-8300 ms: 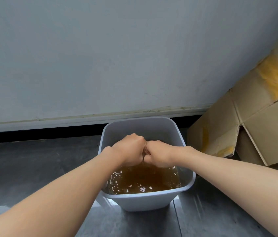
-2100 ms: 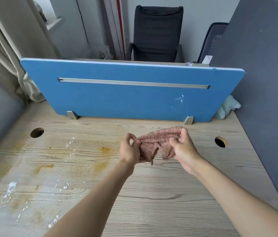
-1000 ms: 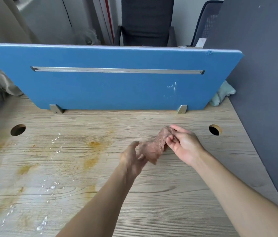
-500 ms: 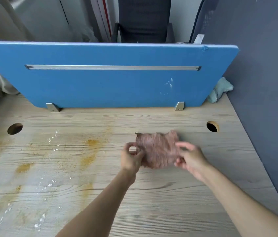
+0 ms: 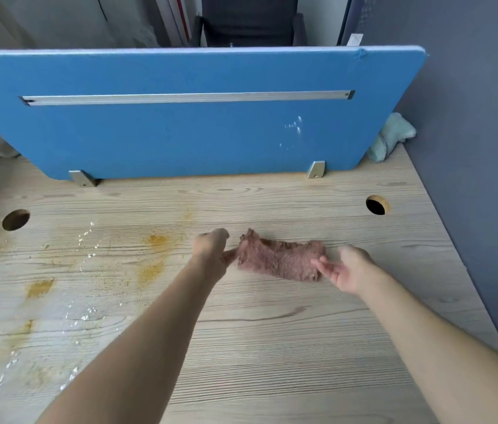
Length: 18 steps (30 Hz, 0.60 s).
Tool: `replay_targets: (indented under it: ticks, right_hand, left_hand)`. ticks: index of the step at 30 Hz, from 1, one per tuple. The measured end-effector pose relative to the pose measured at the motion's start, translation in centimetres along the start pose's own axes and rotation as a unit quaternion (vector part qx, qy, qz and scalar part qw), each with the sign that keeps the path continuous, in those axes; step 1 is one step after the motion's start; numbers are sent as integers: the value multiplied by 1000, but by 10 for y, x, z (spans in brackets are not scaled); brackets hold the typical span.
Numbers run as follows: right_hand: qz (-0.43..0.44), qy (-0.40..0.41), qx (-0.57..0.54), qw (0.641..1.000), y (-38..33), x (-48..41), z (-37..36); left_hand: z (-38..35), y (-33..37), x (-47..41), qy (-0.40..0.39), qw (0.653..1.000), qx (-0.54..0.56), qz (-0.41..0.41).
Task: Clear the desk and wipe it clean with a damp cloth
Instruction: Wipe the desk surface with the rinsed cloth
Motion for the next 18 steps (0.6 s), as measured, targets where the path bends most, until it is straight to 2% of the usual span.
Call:
replay_targets:
  ticks: [1,2,3,4,6,7,9,11,13,16,18]
  right_hand:
    - [3,16,11,1000,-1,-2,4]
    - [16,54,68,996,-2,-2,8]
    - [36,104,141,984,-1,-4,12]
    - [60,144,204,967,-1,-6,11]
    - [81,151,259,950,3,-15,1]
    - [83,137,264,951,6,-17,-6]
    - [101,134,268,949,8,-16,-18]
    - [129,163,273,939,6,-17,-23]
    - [122,177,262,941,9,-22,-26]
    - [88,149,234,957,13,-28,-35]
    - [97,120,233,960,12,-24,-52]
  left_hand:
    - [2,1,-1,-1,999,-40,-10]
    - [4,-1,-1,-11,994,-105,-29]
    - [4,-5,0,-30,979,-192,-67]
    - [0,-4,2,-54,944,-295,-136]
    - [-28,-8,15,-144,816,-480,-288]
    - [-44,-19,22,-203,745,-542,-331]
    - [-61,-49,29,-290,625,-644,-332]
    - [-58,-66,26,-306,553,-715,-298]
    - [-53,-68,24,-293,522,-743,-300]
    - [-51,-62,21,-273,500,-757,-320]
    - [-47,-57,18,-259,493,-766,-322]
Point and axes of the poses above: each hand's wrist, its own x-axis away from the middle knuckle, its own z-axis out of the back of the hand, y = z × x, the point moved 9 cm from there along -x, towards the middle knuckle, and after that the axes turned 14 degrees about -z, right-handed, at the moved point
